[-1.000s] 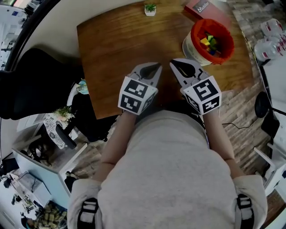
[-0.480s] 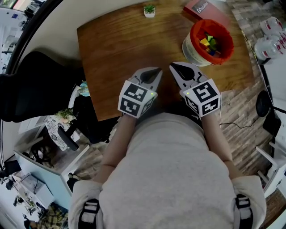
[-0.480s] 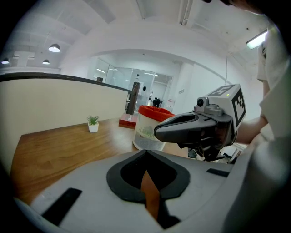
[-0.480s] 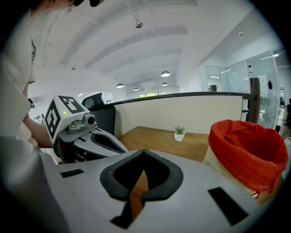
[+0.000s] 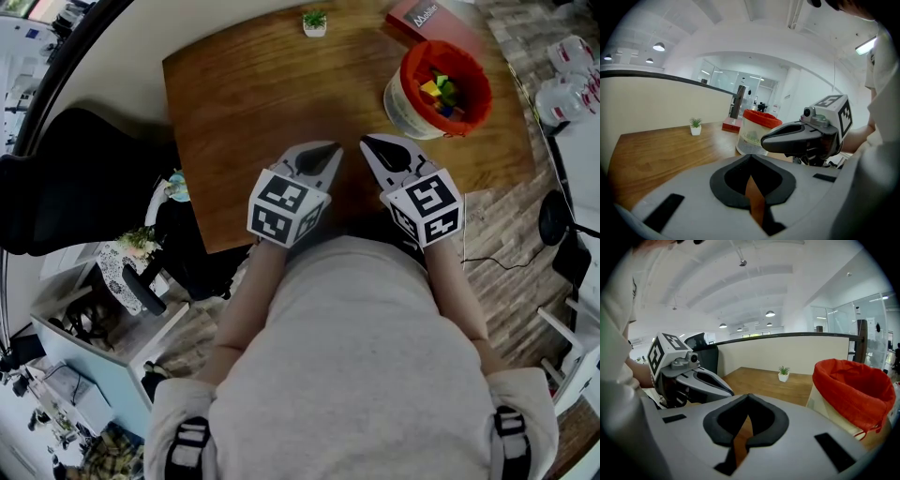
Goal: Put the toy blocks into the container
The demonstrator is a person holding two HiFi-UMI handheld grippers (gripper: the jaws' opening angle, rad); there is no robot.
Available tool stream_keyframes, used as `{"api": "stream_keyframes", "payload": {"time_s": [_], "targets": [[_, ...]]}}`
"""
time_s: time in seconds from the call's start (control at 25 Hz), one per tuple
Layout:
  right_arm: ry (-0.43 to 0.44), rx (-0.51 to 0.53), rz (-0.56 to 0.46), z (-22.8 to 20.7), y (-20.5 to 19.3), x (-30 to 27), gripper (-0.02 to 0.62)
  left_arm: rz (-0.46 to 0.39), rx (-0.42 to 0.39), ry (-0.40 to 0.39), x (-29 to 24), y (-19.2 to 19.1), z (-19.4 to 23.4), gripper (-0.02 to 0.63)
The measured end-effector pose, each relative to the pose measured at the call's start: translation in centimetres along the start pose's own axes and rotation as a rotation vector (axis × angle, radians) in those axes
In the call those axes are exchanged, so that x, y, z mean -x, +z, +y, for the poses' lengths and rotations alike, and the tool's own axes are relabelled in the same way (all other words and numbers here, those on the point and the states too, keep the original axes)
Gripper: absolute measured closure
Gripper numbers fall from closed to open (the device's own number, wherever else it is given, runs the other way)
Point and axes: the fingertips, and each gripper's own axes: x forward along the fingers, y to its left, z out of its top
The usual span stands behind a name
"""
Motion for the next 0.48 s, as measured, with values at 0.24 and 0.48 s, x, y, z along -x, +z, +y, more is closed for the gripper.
{"api": "stream_keyframes", "payload": {"time_s": [0.24, 0.48], "targets": [[0.001, -0.009, 0.015, 0.0, -0.7, -0.1, 0.584, -0.002, 0.001, 0.002, -0.1, 0.1, -0.1, 0.592], [0.014, -0.008, 0.029, 0.1, -1.2, -0.3, 0.584, -0.01, 0.026, 0.017, 0.0, 0.1, 0.6, 0.592]]}}
